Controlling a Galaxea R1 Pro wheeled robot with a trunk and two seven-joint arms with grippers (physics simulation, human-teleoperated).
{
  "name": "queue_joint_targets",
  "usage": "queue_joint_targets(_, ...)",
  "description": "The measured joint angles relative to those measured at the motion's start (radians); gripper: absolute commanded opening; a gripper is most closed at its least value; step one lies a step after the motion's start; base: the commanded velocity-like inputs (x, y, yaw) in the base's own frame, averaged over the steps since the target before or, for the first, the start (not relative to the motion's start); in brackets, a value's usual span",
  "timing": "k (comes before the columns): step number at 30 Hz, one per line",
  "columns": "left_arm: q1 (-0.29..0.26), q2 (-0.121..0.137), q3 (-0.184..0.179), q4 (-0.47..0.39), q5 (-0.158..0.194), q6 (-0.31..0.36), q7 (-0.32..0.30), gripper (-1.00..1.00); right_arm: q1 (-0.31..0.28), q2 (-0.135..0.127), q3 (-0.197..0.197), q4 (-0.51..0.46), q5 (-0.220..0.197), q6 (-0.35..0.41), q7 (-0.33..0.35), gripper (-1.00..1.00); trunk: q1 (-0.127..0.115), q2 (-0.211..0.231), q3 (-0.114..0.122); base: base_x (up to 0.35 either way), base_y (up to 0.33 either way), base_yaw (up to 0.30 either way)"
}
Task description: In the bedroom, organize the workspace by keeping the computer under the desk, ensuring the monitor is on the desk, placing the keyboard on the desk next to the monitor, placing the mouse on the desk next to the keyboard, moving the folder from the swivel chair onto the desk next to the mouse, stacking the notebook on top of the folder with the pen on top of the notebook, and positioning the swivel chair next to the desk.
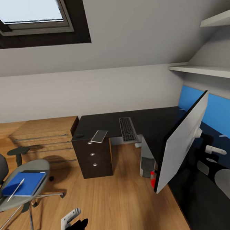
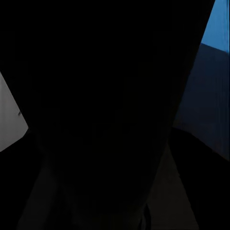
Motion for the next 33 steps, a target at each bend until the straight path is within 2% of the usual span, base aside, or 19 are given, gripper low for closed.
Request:
queue_joint_targets(20, 0.000, 0.001, 0.001, 0.000, 0.000, 0.000, 0.000, 1.00, 0.001, 0.002, 0.002, -0.001, -0.011, -0.003, 0.001, -1.00, 0.000, 0.000, 0.004, -0.319, -0.003, 0.014)
queue_joint_targets(33, 0.000, 0.001, 0.002, 0.000, 0.001, 0.000, 0.000, 1.00, 0.000, 0.002, 0.003, 0.000, -0.012, -0.004, 0.000, -1.00, -0.001, 0.000, 0.015, -0.089, -0.154, 0.206)
